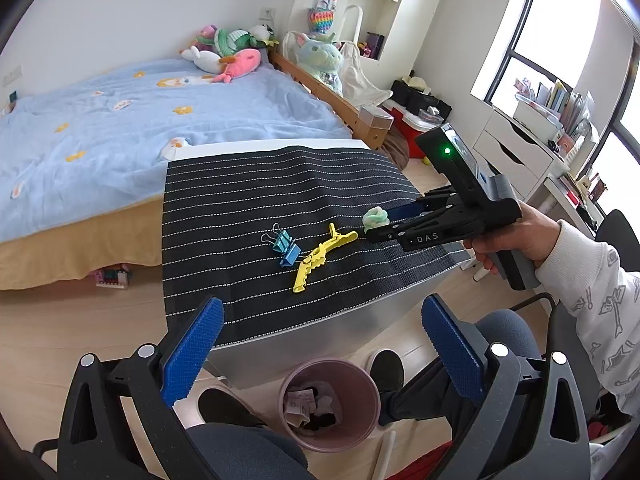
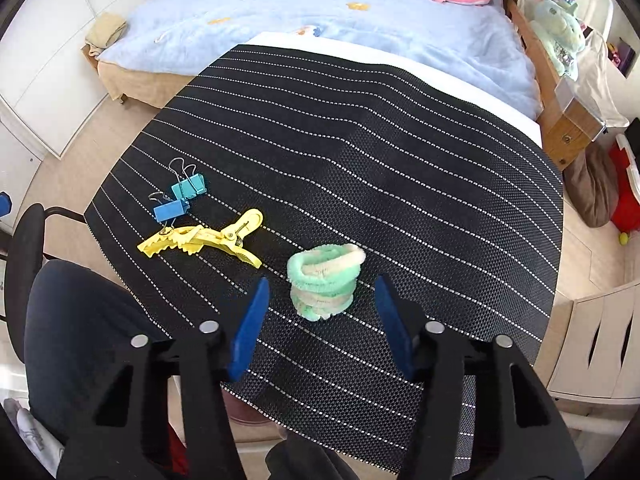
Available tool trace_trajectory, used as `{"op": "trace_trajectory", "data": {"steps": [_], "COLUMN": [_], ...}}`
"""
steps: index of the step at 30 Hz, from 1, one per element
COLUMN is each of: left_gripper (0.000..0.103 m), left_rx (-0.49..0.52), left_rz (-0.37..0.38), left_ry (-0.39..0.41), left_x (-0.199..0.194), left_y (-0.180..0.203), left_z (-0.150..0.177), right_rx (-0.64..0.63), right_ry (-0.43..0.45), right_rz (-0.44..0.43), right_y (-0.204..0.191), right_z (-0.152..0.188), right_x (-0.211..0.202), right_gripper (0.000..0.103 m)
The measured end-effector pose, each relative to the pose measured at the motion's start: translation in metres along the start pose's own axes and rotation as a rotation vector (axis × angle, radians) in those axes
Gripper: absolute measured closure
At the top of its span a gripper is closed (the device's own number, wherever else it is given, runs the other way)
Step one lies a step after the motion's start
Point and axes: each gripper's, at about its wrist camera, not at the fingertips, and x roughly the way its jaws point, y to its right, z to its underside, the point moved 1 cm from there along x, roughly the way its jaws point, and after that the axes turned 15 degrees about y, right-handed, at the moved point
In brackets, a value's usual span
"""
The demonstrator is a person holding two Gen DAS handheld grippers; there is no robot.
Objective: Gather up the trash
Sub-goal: 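Reach the right tool to the mint-green scrunchie and close on it, then lift the scrunchie with the right tool while the left tool closes on the blue binder clip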
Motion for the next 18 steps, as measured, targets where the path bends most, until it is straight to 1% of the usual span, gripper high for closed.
{"op": "trace_trajectory", "data": {"steps": [2,3,5,11,18], "left_gripper": [0.008,0.008,0.008,0.008,0.008], "left_rx": [0.001,0.001,0.002,0.011,0.057], "left_rz": [-0.003,-0.004,-0.005,-0.002,-0.006], "left_ry": [0.000,0.000,0.000,0.000,-0.004], "left_x": [0.000,0.000,0.001,0.004,0.013], "left_y": [0.000,0.000,-0.001,0.000,0.002], "left_z": [0.000,0.000,0.000,-0.002,-0.013], "right_rx": [0.002,0.003,0.004,0.020,0.064], "right_ry": [-0.001,-0.001,0.002,0.022,0.063], "right_rz": [0.002,0.002,0.006,0.014,0.003], "right_y": [0.000,-0.001,-0.001,0.000,0.001], "right_z": [0.000,0.000,-0.001,-0.001,-0.003], "right_x": [0.000,0.001,0.001,-0.005,-0.024], "right_gripper": [0.065,0.067,0.074,0.076,0.076]}}
